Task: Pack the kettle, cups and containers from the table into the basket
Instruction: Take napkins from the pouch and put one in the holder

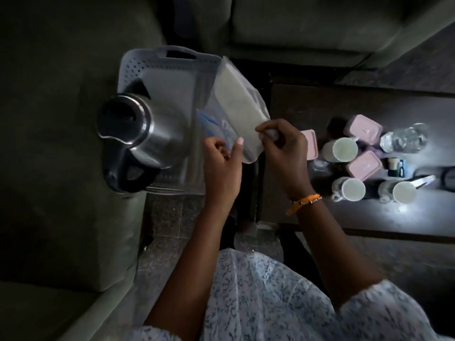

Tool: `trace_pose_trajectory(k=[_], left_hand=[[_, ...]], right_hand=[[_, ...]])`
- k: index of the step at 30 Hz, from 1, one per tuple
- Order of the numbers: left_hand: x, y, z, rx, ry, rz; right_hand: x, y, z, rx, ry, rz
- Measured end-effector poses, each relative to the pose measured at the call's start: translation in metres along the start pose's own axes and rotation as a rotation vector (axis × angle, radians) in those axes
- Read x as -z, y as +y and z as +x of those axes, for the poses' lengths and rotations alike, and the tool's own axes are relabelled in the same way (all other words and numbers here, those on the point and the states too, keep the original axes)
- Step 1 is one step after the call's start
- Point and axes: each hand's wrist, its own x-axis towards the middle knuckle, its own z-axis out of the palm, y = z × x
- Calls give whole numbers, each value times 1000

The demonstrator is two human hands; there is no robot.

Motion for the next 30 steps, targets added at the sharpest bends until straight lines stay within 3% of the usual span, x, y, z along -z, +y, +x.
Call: trace_pose_trajectory(k=[2,4,6,8,12,15,17,24,30], left_hand=[[-25,4,-19,84,79,-78],[-53,4,-41,315,96,-241],[-80,3,-64,529,26,-457],[-106,3,-91,617,-98,-632],[-161,12,-145,494,-193,-530],[-197,22,-184,367,-304,-356],[-215,27,-203,286,-364,-228],[-246,41,-242,111,-482,8],[-257,44,-250,72,-568,33]], right_hand=[[36,12,-13,-60,17,112],[78,27,-25,-120,9,235],[120,44,-36,-160,-7,301],[160,67,-44,-204,-9,337],[230,120,-55,-440,-169,363],[270,155,-59,-505,-339,-105],[285,159,-64,-427,-246,-199],[318,139,-79,-500,-57,358],[344,146,-94,-400,-17,313]])
